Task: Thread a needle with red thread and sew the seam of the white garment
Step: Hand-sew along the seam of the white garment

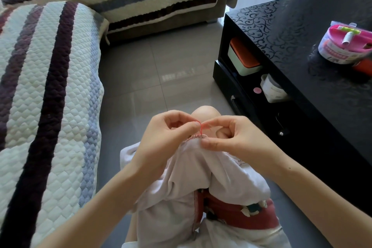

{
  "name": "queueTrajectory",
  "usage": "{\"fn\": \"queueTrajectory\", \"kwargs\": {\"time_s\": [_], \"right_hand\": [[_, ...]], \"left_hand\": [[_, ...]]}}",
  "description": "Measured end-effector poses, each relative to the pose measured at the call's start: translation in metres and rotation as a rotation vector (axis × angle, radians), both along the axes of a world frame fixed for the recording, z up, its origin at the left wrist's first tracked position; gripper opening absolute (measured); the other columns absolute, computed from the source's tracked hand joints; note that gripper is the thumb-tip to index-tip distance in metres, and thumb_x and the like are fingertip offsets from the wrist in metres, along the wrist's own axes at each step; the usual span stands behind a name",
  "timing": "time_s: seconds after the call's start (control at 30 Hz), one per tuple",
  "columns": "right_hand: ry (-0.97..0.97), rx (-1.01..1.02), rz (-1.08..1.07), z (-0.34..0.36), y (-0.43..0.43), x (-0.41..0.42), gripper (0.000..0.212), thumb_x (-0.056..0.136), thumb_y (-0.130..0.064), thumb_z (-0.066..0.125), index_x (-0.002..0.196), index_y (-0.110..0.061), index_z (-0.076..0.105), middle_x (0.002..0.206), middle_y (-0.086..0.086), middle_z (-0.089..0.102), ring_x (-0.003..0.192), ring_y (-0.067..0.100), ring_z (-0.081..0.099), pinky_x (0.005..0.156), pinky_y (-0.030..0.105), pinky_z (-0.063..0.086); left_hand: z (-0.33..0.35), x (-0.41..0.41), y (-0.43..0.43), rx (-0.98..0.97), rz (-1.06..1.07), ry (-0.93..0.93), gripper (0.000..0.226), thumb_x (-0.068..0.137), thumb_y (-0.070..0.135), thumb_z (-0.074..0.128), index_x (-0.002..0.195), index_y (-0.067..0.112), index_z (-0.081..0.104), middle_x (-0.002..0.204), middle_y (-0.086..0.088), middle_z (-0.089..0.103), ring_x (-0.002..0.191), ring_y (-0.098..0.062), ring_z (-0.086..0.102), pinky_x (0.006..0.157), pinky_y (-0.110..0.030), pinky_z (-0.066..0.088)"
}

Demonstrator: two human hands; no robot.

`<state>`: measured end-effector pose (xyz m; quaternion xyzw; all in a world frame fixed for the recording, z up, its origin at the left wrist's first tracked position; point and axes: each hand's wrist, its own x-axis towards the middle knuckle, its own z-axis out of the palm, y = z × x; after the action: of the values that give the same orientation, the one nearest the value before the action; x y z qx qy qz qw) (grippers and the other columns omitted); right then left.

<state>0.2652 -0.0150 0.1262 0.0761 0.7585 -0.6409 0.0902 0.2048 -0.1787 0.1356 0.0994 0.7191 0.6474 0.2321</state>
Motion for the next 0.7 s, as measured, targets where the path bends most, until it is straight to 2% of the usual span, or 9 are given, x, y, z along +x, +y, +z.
{"fn": "queueTrajectory", "kwargs": {"time_s": [0.1, 0.17, 0.27, 0.37, 0.47, 0.57, 0.7], "right_hand": [[-0.042, 0.058, 0.018, -0.003, -0.001, 0.000, 0.017, 0.078, -0.020, 0.077, 0.088, -0.007, 0.072, 0.041, -0.016, 0.033, 0.039, 0.002, 0.032, 0.042, 0.011, 0.025], [-0.065, 0.071, 0.024, -0.004, 0.000, 0.001, 0.022, 0.079, -0.018, 0.077, 0.081, 0.002, 0.069, 0.041, -0.015, 0.034, 0.039, 0.001, 0.032, 0.043, 0.010, 0.024], [-0.077, 0.081, 0.028, -0.002, 0.001, 0.002, 0.025, 0.079, -0.016, 0.077, 0.076, 0.006, 0.065, 0.042, -0.016, 0.038, 0.041, 0.000, 0.034, 0.044, 0.009, 0.026], [-0.080, 0.113, 0.019, -0.002, 0.001, 0.003, 0.025, 0.078, -0.016, 0.078, 0.074, 0.005, 0.066, 0.045, -0.014, 0.042, 0.043, -0.001, 0.036, 0.045, 0.010, 0.028], [-0.077, 0.136, 0.020, -0.001, 0.002, 0.006, 0.025, 0.077, -0.016, 0.078, 0.072, 0.005, 0.065, 0.046, -0.012, 0.040, 0.043, 0.000, 0.034, 0.045, 0.012, 0.028], [-0.073, 0.161, 0.025, 0.000, 0.003, 0.008, 0.026, 0.078, -0.015, 0.077, 0.071, 0.006, 0.063, 0.042, -0.014, 0.037, 0.039, 0.001, 0.032, 0.043, 0.011, 0.026], [-0.070, 0.182, 0.026, 0.002, 0.005, 0.010, 0.027, 0.078, -0.013, 0.077, 0.072, 0.008, 0.063, 0.041, -0.014, 0.034, 0.038, 0.002, 0.031, 0.041, 0.010, 0.024]], "left_hand": [[0.010, -0.013, 0.001, -0.057, -0.162, -0.149, 0.025, 0.060, 0.021, 0.067, 0.068, -0.003, 0.064, 0.071, -0.025, 0.059, 0.065, -0.016, 0.051, 0.064, -0.024, 0.042], [0.017, -0.019, 0.002, -0.036, -0.209, -0.352, 0.021, 0.048, 0.023, 0.065, 0.059, 0.008, 0.055, 0.058, -0.008, 0.046, 0.057, -0.012, 0.038, 0.055, -0.021, 0.032], [0.025, -0.027, -0.001, 0.016, -0.281, -0.557, 0.009, 0.058, 0.016, 0.052, 0.065, 0.011, 0.048, 0.064, 0.001, 0.047, 0.061, -0.013, 0.035, 0.061, -0.027, 0.025], [0.032, -0.038, -0.008, 0.067, -0.385, -0.641, 0.006, 0.063, 0.017, 0.049, 0.061, 0.012, 0.053, 0.073, -0.002, 0.048, 0.065, -0.015, 0.039, 0.062, -0.027, 0.031], [0.039, -0.044, -0.011, 0.011, -0.406, -0.603, 0.005, 0.048, 0.013, 0.055, 0.053, 0.013, 0.055, 0.069, -0.003, 0.050, 0.062, -0.014, 0.042, 0.061, -0.025, 0.032], [0.045, -0.048, -0.014, -0.065, -0.418, -0.518, 0.011, 0.044, 0.015, 0.065, 0.047, 0.016, 0.055, 0.068, -0.002, 0.050, 0.060, -0.012, 0.043, 0.061, -0.026, 0.031], [0.055, -0.051, -0.015, -0.282, -0.390, -0.206, 0.025, 0.051, 0.008, 0.069, 0.044, 0.018, 0.047, 0.068, -0.008, 0.038, 0.057, -0.010, 0.037, 0.060, -0.025, 0.029]]}}
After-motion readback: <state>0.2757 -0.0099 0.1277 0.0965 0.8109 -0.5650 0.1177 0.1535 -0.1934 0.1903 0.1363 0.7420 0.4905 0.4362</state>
